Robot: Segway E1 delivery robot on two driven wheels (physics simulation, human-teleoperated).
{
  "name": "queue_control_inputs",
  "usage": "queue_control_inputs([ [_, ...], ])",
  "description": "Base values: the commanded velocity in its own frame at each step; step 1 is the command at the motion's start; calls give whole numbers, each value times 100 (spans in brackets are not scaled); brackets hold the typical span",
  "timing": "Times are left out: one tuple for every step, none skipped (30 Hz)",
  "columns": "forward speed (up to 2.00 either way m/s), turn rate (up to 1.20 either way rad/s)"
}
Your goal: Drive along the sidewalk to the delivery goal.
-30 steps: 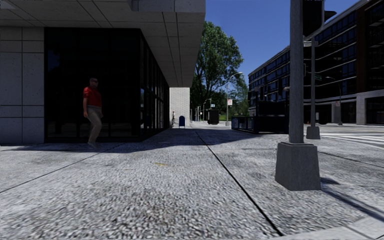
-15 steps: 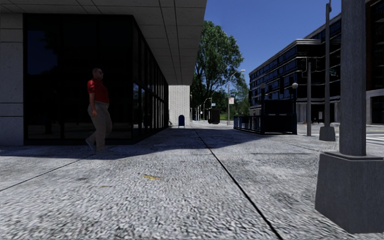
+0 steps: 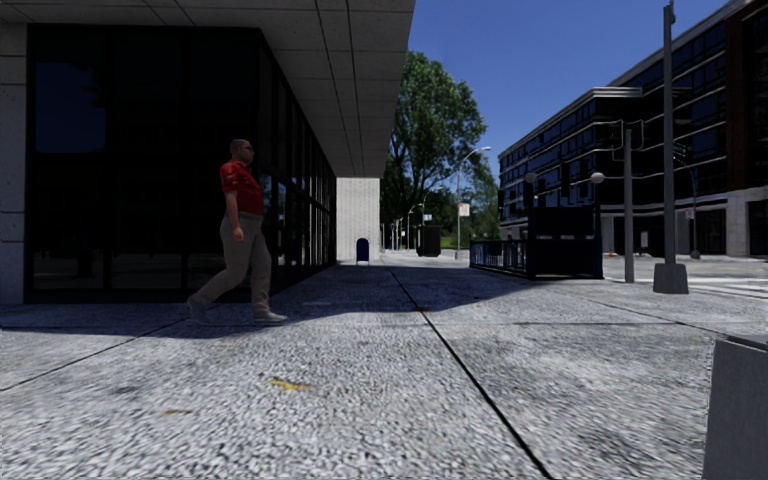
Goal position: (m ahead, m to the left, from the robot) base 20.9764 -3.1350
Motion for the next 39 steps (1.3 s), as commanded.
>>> queue_control_inputs([
  [90, 0],
  [91, 0],
  [91, 0],
  [91, 0],
  [91, 0],
  [91, 0],
  [91, 0],
  [91, 0],
  [91, 0],
  [91, 0],
  [91, 0],
  [91, 0],
  [91, 0],
  [91, 0],
  [89, 0],
  [84, 0],
  [79, 0],
  [77, 0],
  [77, 0],
  [76, 0],
  [76, 0],
  [76, 0],
  [76, 14],
  [76, 18],
  [76, 19],
  [76, 19],
  [76, 25],
  [76, 32],
  [77, 34],
  [77, 34],
  [78, 37],
  [79, 37],
  [80, 39],
  [80, 43],
  [80, 43],
  [81, 45],
  [82, 48],
  [83, 48],
  [87, 48],
])
